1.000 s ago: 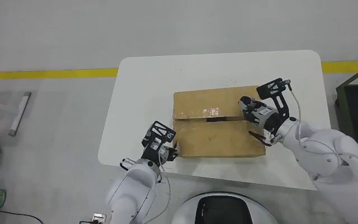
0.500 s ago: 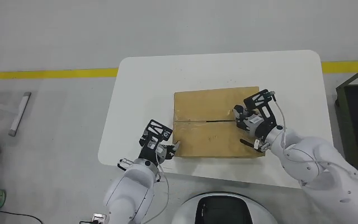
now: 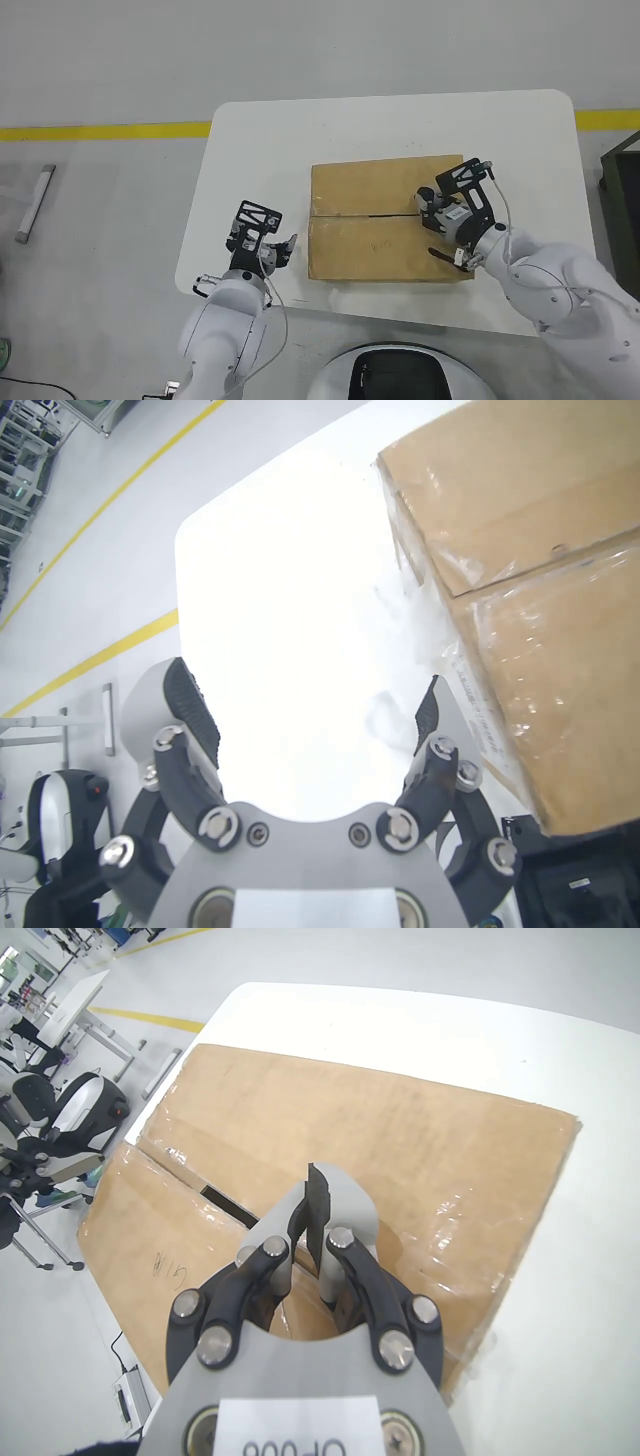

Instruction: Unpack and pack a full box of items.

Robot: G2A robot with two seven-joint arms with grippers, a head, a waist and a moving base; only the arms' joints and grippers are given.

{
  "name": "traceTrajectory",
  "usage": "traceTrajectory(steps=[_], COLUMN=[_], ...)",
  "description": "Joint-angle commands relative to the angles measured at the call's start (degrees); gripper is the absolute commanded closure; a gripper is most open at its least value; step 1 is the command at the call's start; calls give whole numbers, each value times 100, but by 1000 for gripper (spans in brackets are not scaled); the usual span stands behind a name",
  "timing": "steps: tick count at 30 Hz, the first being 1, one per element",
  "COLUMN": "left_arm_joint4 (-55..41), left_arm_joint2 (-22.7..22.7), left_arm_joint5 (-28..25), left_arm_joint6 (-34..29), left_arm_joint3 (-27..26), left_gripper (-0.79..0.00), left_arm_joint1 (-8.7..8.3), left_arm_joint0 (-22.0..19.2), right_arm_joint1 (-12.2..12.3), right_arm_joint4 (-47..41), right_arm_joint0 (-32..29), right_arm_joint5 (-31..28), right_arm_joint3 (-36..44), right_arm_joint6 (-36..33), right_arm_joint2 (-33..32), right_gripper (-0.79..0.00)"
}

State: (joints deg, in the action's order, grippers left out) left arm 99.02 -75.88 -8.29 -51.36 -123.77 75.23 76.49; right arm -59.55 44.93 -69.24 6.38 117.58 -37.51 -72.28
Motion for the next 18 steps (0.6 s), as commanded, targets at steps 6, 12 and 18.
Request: traceTrajectory(steps=[6,12,18], left_arm_joint4=[129,129,408], left_arm_joint2=[75,75,127], left_arm_joint5=[-8,-8,-149], left_arm_joint6=[91,91,477], left_arm_joint3=[22,22,197], left_gripper=[-785,-785,-785], left_arm_joint1=[1,1,-15], left_arm_joint0=[17,17,87], right_arm_joint1=[-20,-41,-64], right_arm_joint4=[80,114,74], right_arm_joint0=[-21,-23,30], right_arm_joint5=[-53,-75,-74], right_arm_joint3=[-110,-153,-152], right_arm_joint6=[-45,-66,-97], right_arm_joint2=[30,48,23], right_gripper=[0,0,0])
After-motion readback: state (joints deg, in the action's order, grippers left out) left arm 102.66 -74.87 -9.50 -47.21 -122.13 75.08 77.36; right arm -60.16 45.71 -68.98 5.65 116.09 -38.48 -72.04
